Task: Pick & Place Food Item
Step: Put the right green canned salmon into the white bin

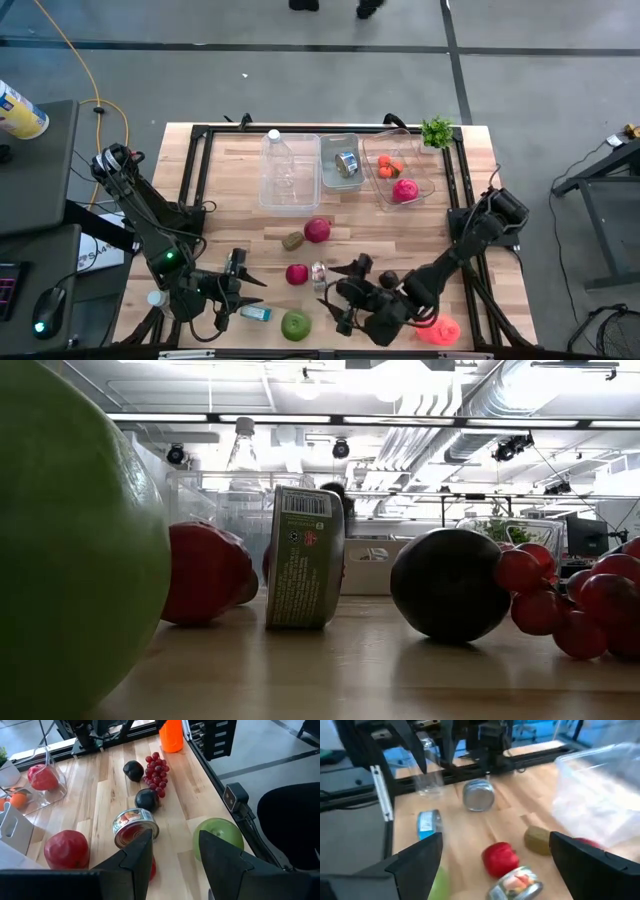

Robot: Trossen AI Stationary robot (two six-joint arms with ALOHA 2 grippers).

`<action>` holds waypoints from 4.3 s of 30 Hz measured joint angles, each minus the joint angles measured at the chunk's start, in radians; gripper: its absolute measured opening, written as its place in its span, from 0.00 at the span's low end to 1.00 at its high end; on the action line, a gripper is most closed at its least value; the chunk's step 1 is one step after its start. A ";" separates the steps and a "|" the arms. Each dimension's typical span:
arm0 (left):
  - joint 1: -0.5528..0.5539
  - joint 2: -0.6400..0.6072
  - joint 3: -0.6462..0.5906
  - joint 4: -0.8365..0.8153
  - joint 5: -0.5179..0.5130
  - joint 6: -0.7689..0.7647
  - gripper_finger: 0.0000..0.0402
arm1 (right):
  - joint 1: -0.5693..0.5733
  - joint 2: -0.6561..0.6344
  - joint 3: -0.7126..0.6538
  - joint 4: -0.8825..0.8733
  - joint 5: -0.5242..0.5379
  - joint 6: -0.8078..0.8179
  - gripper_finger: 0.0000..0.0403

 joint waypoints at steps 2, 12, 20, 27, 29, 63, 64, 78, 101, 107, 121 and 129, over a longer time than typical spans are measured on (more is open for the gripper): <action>0.000 0.000 0.000 0.000 0.000 -0.001 0.38 | -0.007 -0.001 0.000 0.021 -0.068 0.015 0.88; 0.000 0.000 0.000 0.001 -0.002 0.007 0.38 | -0.063 0.000 0.001 0.087 -0.268 0.054 0.88; 0.000 0.000 0.000 0.001 -0.003 0.010 0.38 | -0.102 0.004 0.001 -0.126 -0.267 0.286 0.88; 0.000 0.000 0.000 0.000 -0.002 0.011 0.38 | -0.144 0.050 0.001 -0.164 -0.277 0.406 0.88; 0.000 0.000 0.000 0.000 -0.002 0.011 0.38 | -0.152 0.055 -0.002 -0.195 -0.293 0.433 0.88; 0.000 0.000 0.000 -0.015 -0.002 0.011 0.38 | -0.205 0.154 0.000 -0.185 -0.403 0.544 0.88; 0.000 0.000 0.000 -0.015 -0.002 0.011 0.38 | -0.205 0.154 0.000 -0.185 -0.402 0.544 0.88; 0.000 0.000 0.000 -0.014 -0.002 0.010 0.38 | -0.234 0.215 0.000 -0.153 -0.437 0.545 0.88; 0.000 0.000 0.000 -0.014 -0.001 0.006 0.38 | -0.241 0.216 0.000 -0.203 -0.460 0.538 0.34; 0.000 0.000 0.000 -0.015 -0.001 0.006 0.38 | -0.225 0.200 -0.001 -0.202 -0.420 0.480 0.32; 0.000 0.000 0.000 -0.018 0.000 0.007 0.38 | -0.187 0.017 0.000 -0.386 -0.218 0.462 0.34; 0.000 0.000 0.000 -0.016 -0.001 0.007 0.38 | -0.274 -0.109 0.001 -0.597 -0.110 0.516 0.34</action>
